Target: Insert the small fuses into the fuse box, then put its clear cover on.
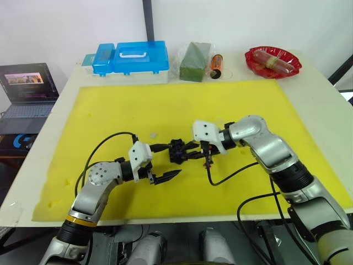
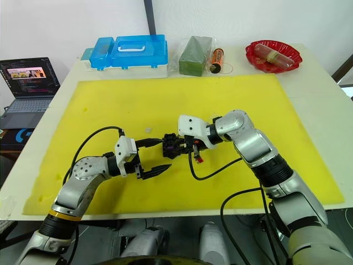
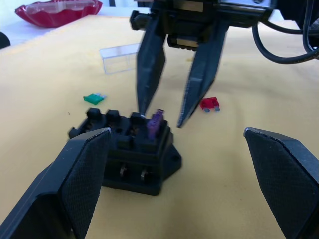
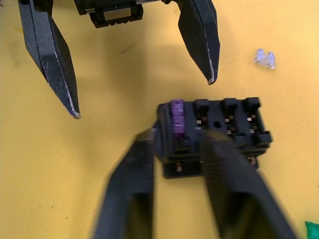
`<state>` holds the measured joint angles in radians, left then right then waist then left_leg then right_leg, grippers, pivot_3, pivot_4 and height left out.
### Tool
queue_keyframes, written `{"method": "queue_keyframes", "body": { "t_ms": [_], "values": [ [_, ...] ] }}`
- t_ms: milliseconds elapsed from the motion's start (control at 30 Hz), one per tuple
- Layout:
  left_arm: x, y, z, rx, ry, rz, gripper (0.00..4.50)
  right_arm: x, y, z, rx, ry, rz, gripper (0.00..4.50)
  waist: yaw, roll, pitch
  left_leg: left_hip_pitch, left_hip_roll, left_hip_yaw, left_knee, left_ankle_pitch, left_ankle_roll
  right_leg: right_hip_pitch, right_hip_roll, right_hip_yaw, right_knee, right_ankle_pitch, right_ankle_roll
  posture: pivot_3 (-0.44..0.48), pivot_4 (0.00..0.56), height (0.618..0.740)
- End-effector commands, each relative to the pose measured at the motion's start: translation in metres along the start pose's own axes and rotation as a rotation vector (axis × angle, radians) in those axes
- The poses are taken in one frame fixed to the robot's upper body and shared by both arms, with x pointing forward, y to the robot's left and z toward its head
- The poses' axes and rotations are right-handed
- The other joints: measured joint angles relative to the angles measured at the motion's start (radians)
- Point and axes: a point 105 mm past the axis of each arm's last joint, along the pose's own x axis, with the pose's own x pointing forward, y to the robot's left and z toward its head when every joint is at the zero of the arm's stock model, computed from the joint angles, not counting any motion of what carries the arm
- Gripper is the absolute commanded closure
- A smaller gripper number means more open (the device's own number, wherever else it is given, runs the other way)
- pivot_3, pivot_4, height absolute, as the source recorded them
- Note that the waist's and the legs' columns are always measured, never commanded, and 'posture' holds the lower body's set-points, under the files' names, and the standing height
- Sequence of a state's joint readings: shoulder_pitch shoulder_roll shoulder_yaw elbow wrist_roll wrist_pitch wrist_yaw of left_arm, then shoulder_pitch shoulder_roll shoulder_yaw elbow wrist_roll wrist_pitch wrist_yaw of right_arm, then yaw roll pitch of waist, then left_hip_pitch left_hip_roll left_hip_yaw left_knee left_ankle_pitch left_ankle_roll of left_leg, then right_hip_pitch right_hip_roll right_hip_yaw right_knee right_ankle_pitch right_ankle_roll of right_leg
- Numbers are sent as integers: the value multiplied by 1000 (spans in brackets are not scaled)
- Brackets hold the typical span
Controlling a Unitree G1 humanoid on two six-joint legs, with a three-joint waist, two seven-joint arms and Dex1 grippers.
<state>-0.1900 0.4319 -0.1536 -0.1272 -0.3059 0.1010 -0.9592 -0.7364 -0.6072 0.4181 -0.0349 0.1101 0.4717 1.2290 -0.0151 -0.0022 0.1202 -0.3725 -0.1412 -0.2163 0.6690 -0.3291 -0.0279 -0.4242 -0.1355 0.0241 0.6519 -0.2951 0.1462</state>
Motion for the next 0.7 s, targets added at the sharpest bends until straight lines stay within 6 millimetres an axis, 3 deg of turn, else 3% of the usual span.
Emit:
{"method": "queue_keyframes", "body": {
  "t_ms": [33, 467, 567, 667, 700],
  "values": [
    [0, 1, 12, 36, -29, -6, 0, -5, -4, 11, -52, -28, -27, 2848, 0, 0, 0, 0, 0, 0, 0, 0, 0, 0, 0, 0, 0, 0, 0, 0, 150, 740],
    [-2, 3, 15, 28, -34, 14, 0, -9, -5, 30, -28, -160, -64, 2848, 0, 0, 0, 0, 0, 0, 0, 0, 0, 0, 0, 0, 0, 0, 0, 0, 150, 740],
    [0, 2, 17, 29, -35, 11, 0, -7, -5, 31, -8, -181, -72, 3464, 0, 0, 0, 0, 0, 0, 0, 0, 0, 0, 0, 0, 0, 0, 0, 0, 150, 740],
    [1, 2, 18, 29, -34, 9, 0, -5, -4, 28, -4, -175, -75, 4492, 0, 0, 0, 0, 0, 0, 0, 0, 0, 0, 0, 0, 0, 0, 0, 0, 150, 740],
    [1, 3, 19, 30, -32, 9, 0, -4, -4, 27, -1, -171, -75, 4492, 0, 0, 0, 0, 0, 0, 0, 0, 0, 0, 0, 0, 0, 0, 0, 0, 150, 740]
  ]
}}
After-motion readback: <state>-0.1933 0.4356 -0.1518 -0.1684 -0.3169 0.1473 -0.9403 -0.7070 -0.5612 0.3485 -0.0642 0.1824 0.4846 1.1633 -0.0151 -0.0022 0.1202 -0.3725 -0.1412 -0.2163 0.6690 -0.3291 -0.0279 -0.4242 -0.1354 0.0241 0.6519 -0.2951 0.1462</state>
